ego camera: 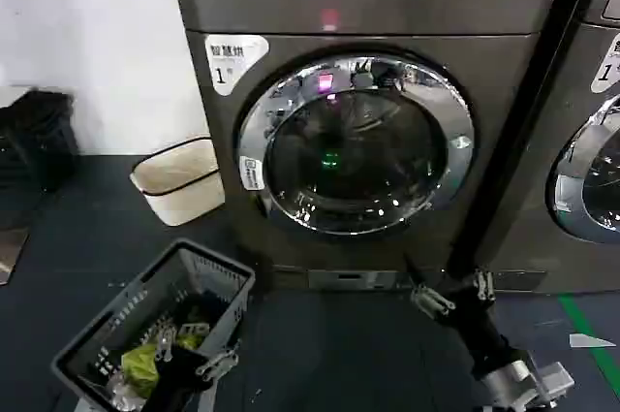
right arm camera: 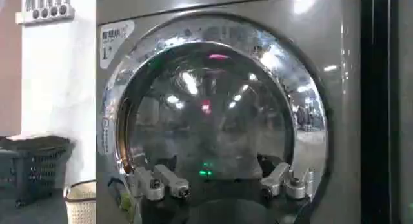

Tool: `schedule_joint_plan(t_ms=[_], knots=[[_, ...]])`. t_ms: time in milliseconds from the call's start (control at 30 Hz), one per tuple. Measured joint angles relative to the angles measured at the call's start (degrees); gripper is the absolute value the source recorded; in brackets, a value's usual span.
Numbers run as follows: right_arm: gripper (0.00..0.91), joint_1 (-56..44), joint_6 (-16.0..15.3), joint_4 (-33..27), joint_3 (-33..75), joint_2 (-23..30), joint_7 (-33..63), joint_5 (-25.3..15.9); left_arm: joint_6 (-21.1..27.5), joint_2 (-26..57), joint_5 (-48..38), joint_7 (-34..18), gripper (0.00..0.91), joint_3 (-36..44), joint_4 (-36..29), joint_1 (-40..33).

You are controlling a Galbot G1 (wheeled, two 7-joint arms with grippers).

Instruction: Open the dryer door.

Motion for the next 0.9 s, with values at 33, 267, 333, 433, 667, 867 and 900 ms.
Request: schedule_joint_plan(t_ms=[33,267,333,433,667,867,900], knots=[[0.907,0.76,-0.02,-0.54,-0.22,-0.57,-0.25,0.55,-0.07,-0.02,-0.09,-0.07,0.907,0.08,0.07,0.05],[0.907,7.38,-0.97,-5.86,-2.62,-6.35,-1.38,4.39,0.16,-0.16,-0.06,0.17,0.907,0.34,0.19,0.16],[0.907,9.32,-1.16,-7.59,-3.67,-8.65,-1.71,5.69,0.34,-0.22,-0.04,0.27,0.907,0.44,0.13,0.13],[0.907,12.61,-1.27,-10.11,-5.87,-12.35,-2.22,6.80,0.35,0.09,0.08,0.63,0.907,0.47,0.39,0.11],[0.907,20.22,-1.84,-14.77,-12.90,-17.63,-2.24,11.80,0.90,0.34,-0.91,1.47,0.907,0.95,1.76,-1.15],[0.907,28.62,-1.93,-19.02,-20.09,-18.08,-1.41,16.17,0.54,-0.12,-0.49,1.63,0.907,1.46,2.15,-0.99],[0.907,30.14,-1.93,-19.86,-21.27,-18.05,-1.73,16.18,0.55,-0.17,-0.44,1.66,0.907,1.45,2.03,-0.88]])
